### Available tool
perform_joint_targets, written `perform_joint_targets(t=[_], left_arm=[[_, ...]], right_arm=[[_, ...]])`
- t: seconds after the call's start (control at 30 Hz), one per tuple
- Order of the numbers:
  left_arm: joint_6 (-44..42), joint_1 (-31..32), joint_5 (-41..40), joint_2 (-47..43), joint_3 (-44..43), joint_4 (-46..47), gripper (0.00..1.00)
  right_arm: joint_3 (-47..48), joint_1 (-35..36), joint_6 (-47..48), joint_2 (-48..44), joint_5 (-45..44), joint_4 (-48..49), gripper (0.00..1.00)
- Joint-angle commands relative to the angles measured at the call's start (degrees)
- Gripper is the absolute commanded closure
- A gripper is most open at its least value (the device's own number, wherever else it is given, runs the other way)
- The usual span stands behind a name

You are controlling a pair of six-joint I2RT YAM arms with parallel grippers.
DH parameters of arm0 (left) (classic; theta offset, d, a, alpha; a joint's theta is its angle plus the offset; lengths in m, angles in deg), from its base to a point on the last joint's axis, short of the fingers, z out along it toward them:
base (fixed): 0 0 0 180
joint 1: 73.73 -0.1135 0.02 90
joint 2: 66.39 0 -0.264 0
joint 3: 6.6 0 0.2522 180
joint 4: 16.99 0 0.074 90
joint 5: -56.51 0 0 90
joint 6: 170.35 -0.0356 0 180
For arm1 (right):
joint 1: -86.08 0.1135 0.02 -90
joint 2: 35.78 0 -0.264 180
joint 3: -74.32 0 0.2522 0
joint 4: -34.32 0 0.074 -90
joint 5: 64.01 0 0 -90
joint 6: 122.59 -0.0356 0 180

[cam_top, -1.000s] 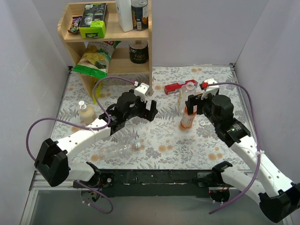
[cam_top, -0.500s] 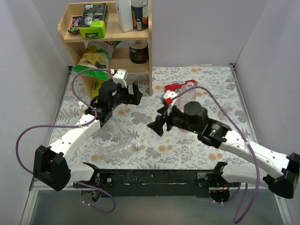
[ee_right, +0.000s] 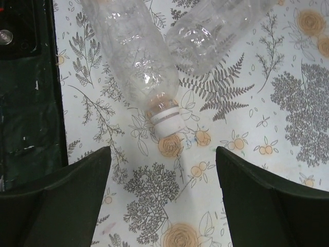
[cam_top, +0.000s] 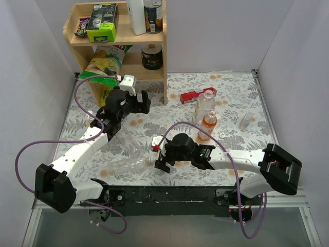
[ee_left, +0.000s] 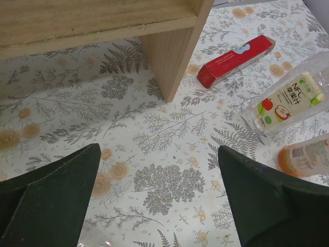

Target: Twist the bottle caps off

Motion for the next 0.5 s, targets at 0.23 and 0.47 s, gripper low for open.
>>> perform_joint_targets(t=[0.23,0.47], left_arm=[[0.13,-3.56,1.00,0.45,-2.17,-1.13,0.02],[0.74,-5.50,3.11,0.71,-2.26,-0.96,0.02]], right_arm=[[2.08,0.11,11.64,11.69,4.85,16.28,0.12],[6.65,0.20,13.84,17.67,5.37,15.13,0.18]])
